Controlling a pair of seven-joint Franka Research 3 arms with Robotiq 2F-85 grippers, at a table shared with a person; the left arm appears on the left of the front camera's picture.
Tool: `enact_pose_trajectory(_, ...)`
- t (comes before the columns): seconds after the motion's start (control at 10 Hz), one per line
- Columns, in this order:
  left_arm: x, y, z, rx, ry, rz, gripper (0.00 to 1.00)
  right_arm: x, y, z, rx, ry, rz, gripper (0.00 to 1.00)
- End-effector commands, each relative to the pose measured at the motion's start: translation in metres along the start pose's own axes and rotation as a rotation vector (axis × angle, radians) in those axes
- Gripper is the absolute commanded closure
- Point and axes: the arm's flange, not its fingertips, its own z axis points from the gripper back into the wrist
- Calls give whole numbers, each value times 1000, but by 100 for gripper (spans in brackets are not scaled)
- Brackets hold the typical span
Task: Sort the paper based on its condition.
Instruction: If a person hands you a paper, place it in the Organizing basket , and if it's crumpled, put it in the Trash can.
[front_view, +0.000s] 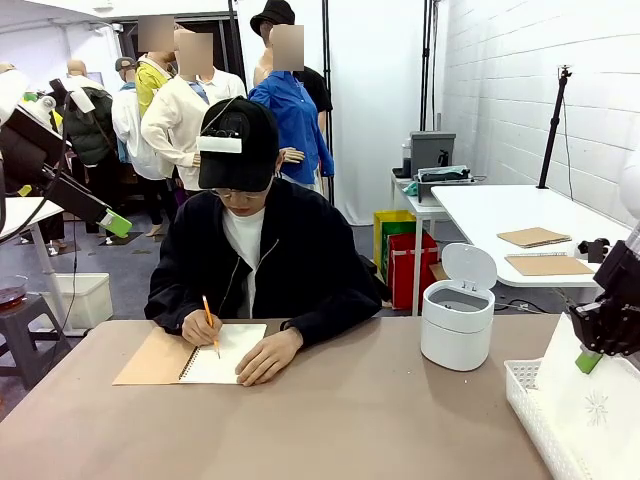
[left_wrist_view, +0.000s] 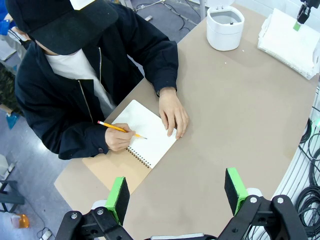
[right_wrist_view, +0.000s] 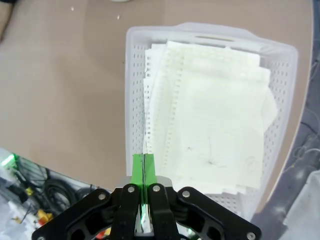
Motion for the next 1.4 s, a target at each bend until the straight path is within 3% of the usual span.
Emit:
enact_pose_trajectory(0.0,1,-1,0,-2,2,11,0,1,-9,-25,30,-18,-5,100)
enact_pose_trajectory(0.4,1,-1,0,-2,2,11,0,10,-20,-53,3,-9,-29,100)
enact_pose_trajectory(0.6,1,-1,0,-2,2,11,0,21,-17,-36,-15,13,-38,100)
enact_pose_trajectory(0.7,1,-1,0,-2,2,11,0,23,-19,-41,-18,17,-44,89)
enact_pose_trajectory(1.2,1,-1,0,-2,2,11,0,24,-32,-18,-181,33,-83,0)
enact_pose_trajectory(1.3,1,-1,0,-2,2,11,0,25,-32,-12,-218,27,-76,0)
